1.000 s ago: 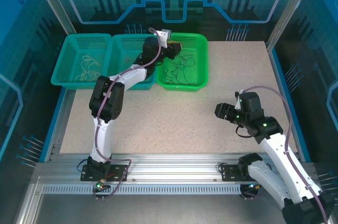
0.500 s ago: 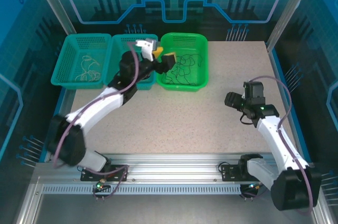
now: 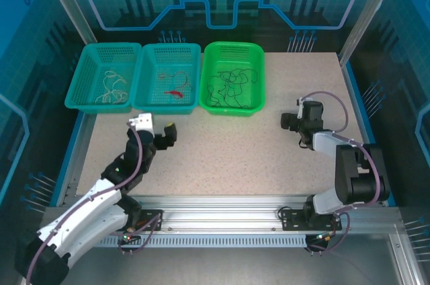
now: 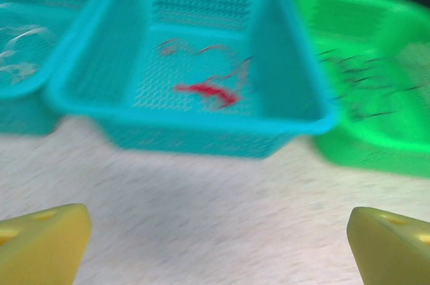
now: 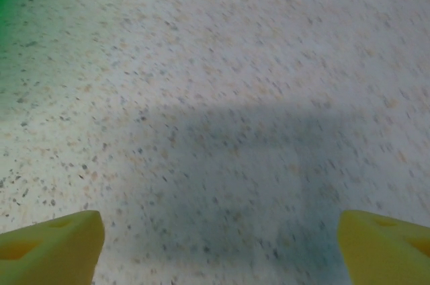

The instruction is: Untangle the cables

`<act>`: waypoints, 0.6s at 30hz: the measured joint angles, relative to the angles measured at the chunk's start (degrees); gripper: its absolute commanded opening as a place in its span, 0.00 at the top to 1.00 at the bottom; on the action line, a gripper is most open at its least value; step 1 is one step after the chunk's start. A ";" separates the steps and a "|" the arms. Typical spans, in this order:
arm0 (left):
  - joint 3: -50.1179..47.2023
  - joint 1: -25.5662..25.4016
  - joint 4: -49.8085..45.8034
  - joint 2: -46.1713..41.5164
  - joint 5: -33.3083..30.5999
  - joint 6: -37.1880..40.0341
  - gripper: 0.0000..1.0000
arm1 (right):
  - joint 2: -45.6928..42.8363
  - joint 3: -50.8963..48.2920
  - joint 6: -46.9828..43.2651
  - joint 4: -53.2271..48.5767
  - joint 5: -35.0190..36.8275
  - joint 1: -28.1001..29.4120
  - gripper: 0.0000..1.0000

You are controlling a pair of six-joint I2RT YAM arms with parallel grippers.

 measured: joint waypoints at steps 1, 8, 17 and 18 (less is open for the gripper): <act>-1.66 0.66 -0.44 -0.39 -1.99 -0.26 0.01 | 0.59 0.00 -0.98 1.68 -0.70 0.26 0.06; -4.76 8.66 13.09 6.64 -3.41 6.93 0.01 | 0.13 -11.17 -4.96 21.22 -3.23 1.77 0.00; -4.83 23.82 40.57 37.44 12.70 13.20 0.01 | 0.26 -11.58 -6.14 27.19 -1.16 3.56 0.00; -4.31 25.05 43.63 41.31 15.43 13.16 0.01 | 0.26 -11.58 -6.14 27.32 -1.07 3.56 0.00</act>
